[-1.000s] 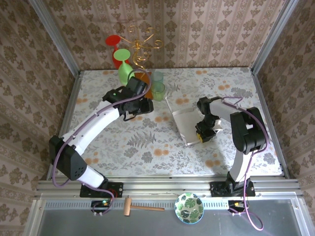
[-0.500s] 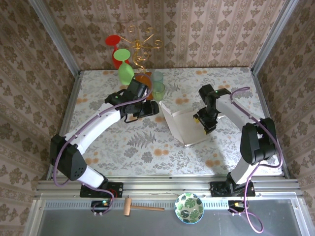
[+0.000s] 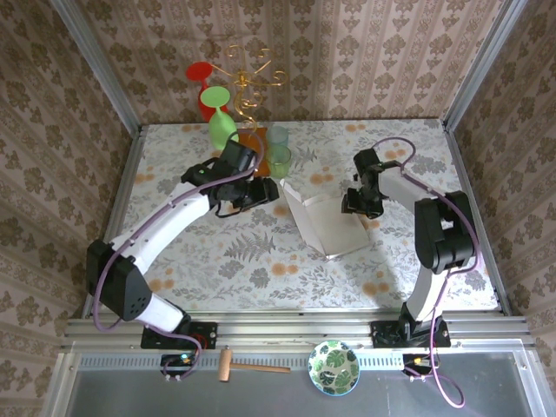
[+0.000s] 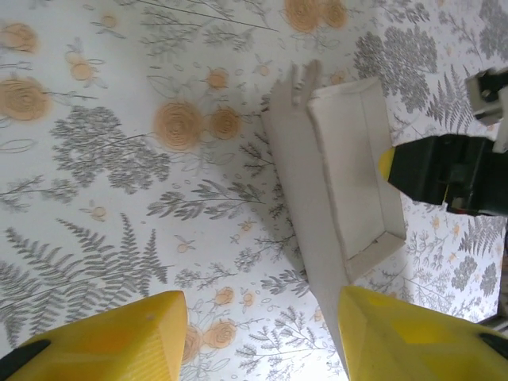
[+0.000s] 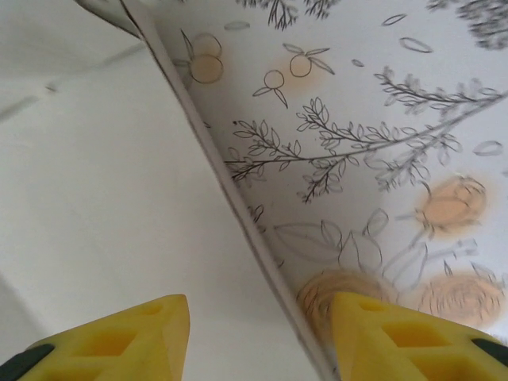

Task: Fold the paper box

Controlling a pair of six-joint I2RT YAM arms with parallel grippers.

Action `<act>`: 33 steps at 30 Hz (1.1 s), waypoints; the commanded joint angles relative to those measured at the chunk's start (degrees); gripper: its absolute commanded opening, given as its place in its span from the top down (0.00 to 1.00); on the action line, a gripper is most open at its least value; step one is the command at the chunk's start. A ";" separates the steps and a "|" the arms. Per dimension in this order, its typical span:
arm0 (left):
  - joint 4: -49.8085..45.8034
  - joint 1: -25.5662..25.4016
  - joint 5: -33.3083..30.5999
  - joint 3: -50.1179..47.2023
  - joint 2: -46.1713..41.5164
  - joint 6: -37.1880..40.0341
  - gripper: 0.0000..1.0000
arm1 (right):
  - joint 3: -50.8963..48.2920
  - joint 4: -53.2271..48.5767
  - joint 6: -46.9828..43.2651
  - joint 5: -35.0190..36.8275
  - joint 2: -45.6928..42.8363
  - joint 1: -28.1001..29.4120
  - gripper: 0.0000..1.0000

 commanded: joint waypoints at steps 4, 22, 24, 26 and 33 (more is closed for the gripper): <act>-2.39 6.28 2.15 -3.10 -4.74 -0.44 0.47 | -0.09 -0.66 -5.84 -0.06 3.02 -0.18 0.60; 11.79 8.16 12.38 -6.50 0.76 0.36 0.48 | -5.86 2.65 36.45 -1.93 -2.81 4.42 0.69; 12.70 6.40 12.59 -5.64 3.07 -0.39 0.49 | -5.67 2.68 39.04 -2.49 -2.75 5.35 0.69; 14.07 5.48 12.98 -5.28 4.86 -1.55 0.50 | -5.99 3.71 41.53 -3.47 -2.75 6.23 0.68; 17.31 1.50 13.04 -0.08 8.82 -1.90 0.52 | -5.49 5.12 48.39 -5.78 -1.70 9.09 0.66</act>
